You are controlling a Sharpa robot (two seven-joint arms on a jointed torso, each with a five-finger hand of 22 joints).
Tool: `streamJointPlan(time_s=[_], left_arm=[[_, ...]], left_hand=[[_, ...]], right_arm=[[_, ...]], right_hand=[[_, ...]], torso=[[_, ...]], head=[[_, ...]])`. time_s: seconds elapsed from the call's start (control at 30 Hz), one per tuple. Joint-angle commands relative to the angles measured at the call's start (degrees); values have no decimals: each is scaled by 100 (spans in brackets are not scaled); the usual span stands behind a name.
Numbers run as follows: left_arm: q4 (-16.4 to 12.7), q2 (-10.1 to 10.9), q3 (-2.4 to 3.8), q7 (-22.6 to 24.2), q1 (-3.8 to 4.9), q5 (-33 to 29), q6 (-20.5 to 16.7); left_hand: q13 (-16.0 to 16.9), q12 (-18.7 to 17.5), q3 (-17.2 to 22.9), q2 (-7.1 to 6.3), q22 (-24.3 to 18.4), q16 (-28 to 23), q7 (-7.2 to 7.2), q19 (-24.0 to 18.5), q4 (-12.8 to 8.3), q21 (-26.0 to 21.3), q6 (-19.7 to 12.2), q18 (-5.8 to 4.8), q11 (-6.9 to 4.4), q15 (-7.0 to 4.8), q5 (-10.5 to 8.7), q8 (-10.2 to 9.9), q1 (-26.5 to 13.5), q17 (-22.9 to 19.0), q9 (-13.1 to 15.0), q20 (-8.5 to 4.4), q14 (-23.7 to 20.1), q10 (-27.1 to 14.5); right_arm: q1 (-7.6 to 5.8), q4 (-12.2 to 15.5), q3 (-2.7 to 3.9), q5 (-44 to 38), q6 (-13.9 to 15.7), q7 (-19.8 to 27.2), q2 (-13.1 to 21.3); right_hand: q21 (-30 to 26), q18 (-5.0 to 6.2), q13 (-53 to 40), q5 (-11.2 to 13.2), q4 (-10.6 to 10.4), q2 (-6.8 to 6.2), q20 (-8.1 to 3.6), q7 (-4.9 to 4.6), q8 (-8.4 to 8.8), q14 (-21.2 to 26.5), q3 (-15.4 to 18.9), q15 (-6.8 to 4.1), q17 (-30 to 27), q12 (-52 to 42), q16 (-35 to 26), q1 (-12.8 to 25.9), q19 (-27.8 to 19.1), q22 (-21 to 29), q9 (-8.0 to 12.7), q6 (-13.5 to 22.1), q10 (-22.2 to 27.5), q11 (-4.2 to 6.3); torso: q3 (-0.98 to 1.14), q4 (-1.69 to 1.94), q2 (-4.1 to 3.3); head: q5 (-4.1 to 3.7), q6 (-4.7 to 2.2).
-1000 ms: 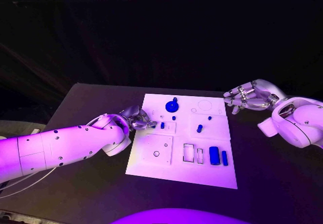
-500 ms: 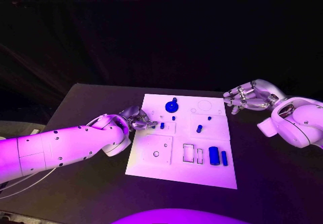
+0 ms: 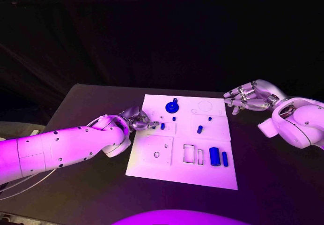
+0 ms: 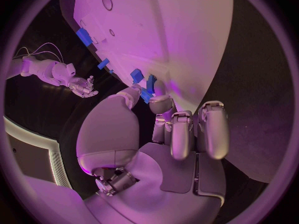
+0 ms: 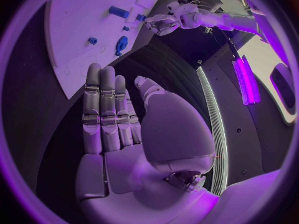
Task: Assemble the parts on the task board
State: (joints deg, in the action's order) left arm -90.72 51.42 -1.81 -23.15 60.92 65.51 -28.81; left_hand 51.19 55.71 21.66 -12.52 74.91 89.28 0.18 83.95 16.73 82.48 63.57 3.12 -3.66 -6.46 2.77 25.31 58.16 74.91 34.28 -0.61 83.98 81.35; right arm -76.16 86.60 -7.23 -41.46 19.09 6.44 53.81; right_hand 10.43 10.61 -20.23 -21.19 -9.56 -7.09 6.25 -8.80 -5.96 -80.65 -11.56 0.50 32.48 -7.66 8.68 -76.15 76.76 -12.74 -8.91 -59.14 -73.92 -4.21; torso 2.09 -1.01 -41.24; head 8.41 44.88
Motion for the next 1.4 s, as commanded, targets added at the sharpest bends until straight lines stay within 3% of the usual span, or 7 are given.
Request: streamJointPlan(time_s=[0.03, 0.2, 0.77, 1.4], left_arm=[[-1, -8, -2, 0, -7, -22, 12], [4, -6, -1, 2, -7, -23, 8], [-1, -5, 19, 94, -6, 81, -51], [-19, -11, 26, 39, -5, 153, 117]], left_hand=[[7, 20, -31, 23, 533, 31, -5, 175, -7, 9, 58, -63, -9, -30, 15, 41, 0, 1451, 3, -40, 585, 26], [7, 17, -40, 39, 533, 30, -9, 174, -20, 8, 51, -63, -14, -36, 15, 48, 77, 1451, 6, -44, 585, 24], [20, 8, -103, 78, 554, 28, -33, 180, -145, 15, 3, -67, -35, -56, 13, 138, 938, 1448, 59, -67, 584, 13], [25, 6, -422, 110, 562, 28, -34, 182, -43, 17, 2, -68, -37, -56, 12, 191, 1091, 1448, 87, -66, 584, 18]], right_arm=[[2, 2, 2, -32, 28, 37, 4], [2, 1, 2, -32, 28, 37, 4], [2, -1, 2, -32, 25, 40, 1], [2, 6, 2, -32, 25, 38, 8]], right_hand=[[-37, -15, -10, -31, -26, 9, 30, 2, -27, 45, 7, 10, 9, -28, -22, 63, -2, 9, -9, 30, 57, -2], [-37, -15, -10, -31, -26, 9, 30, 2, -27, 45, 7, 10, 9, -28, -22, 63, -2, 9, -9, 30, 57, -2], [-37, -15, -10, -31, -26, 9, 30, 2, -27, 45, 7, 10, 9, -28, -22, 63, -2, 9, -9, 30, 57, -2], [-40, -15, -22, -35, -25, 8, 31, 1, -30, 47, 8, 11, 21, -30, -27, 62, -2, 16, -11, 33, 62, -3]], torso=[[-1, 0, 0], [0, 2, -3], [1, -1, -4], [2, 2, 1]], head=[[-2, -2], [-7, -7], [-3, -11], [-14, -10]])
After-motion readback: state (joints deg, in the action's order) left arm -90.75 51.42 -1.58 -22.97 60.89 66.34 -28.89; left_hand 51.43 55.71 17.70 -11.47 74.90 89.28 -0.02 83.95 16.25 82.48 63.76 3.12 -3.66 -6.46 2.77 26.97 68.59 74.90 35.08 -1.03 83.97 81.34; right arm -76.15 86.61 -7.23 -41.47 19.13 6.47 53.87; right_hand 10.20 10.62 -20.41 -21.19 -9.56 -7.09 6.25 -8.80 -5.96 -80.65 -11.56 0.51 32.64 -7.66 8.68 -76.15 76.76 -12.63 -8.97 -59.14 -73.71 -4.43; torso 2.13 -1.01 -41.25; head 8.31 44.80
